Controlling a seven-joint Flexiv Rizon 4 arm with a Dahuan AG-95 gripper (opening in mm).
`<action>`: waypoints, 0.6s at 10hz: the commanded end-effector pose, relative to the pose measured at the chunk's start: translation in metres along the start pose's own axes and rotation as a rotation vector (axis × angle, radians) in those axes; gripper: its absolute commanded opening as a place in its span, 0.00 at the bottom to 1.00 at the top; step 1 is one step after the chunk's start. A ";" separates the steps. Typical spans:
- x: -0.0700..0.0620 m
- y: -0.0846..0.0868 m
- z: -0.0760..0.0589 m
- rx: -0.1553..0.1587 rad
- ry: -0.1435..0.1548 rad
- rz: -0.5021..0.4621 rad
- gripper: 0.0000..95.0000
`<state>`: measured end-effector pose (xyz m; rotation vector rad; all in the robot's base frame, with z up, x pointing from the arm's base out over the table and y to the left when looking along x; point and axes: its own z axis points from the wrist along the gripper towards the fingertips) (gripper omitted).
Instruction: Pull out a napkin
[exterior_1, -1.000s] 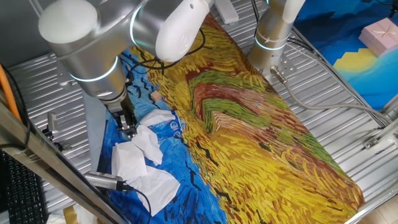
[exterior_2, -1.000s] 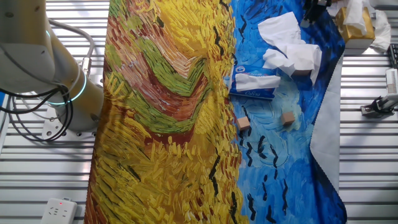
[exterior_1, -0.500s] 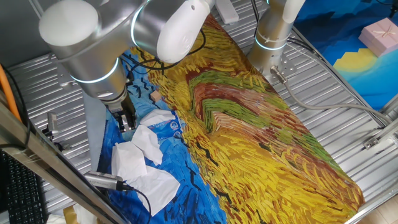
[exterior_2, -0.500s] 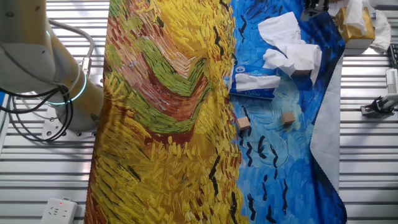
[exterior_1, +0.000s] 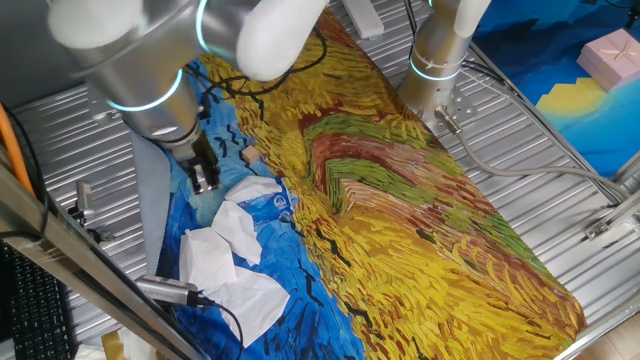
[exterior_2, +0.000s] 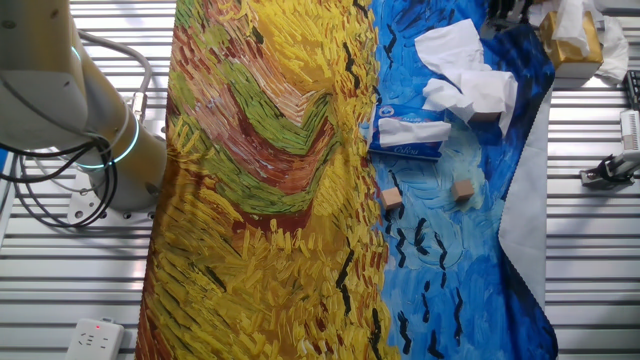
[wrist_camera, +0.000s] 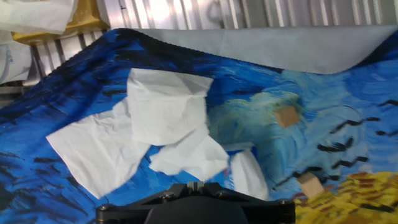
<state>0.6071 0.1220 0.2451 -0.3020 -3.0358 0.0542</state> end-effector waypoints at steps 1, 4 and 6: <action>0.000 0.001 -0.002 0.003 0.003 -0.002 0.00; 0.000 0.001 -0.002 0.004 0.005 0.005 0.00; 0.000 0.001 -0.004 0.004 0.004 0.012 0.00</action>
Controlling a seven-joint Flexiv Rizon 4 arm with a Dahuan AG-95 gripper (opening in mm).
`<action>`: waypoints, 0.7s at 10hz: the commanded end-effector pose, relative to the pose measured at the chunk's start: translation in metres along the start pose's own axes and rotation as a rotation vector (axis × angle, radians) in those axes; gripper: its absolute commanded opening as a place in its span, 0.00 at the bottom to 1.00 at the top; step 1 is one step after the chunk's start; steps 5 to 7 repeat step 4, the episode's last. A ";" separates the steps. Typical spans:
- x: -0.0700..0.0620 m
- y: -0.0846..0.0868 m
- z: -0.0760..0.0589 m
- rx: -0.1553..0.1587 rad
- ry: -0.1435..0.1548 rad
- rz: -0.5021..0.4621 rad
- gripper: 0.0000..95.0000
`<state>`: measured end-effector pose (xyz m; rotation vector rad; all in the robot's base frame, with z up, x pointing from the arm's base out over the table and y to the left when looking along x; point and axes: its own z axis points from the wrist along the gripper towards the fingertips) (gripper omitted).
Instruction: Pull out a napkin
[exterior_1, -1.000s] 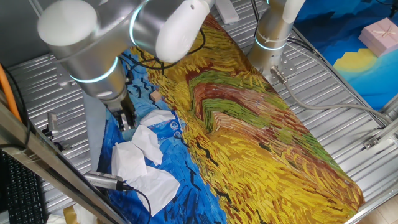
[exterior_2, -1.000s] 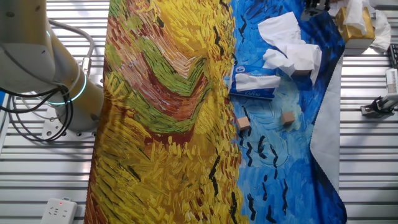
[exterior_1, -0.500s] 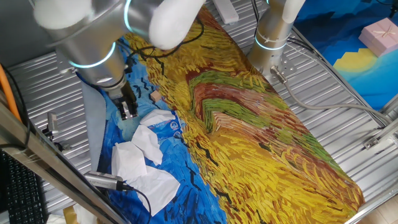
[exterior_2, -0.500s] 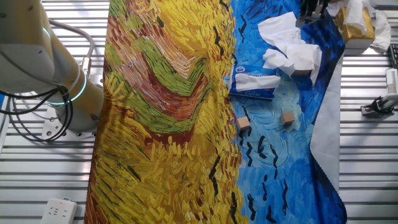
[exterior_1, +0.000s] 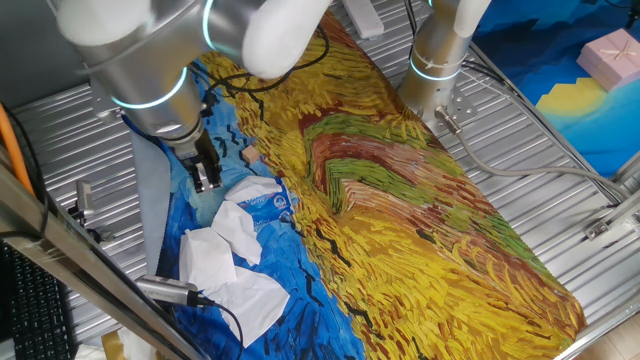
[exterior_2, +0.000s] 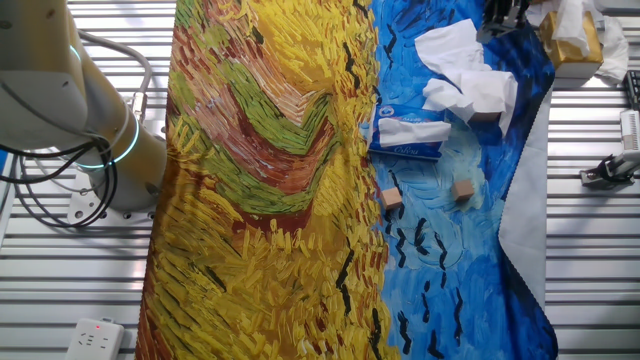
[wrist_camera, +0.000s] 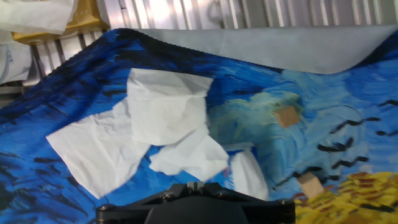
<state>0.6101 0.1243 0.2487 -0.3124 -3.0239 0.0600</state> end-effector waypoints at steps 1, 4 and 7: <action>0.002 -0.001 -0.001 -0.001 -0.006 0.006 0.00; 0.002 -0.001 -0.001 -0.002 -0.005 0.004 0.00; 0.002 -0.001 -0.001 -0.002 -0.005 0.004 0.00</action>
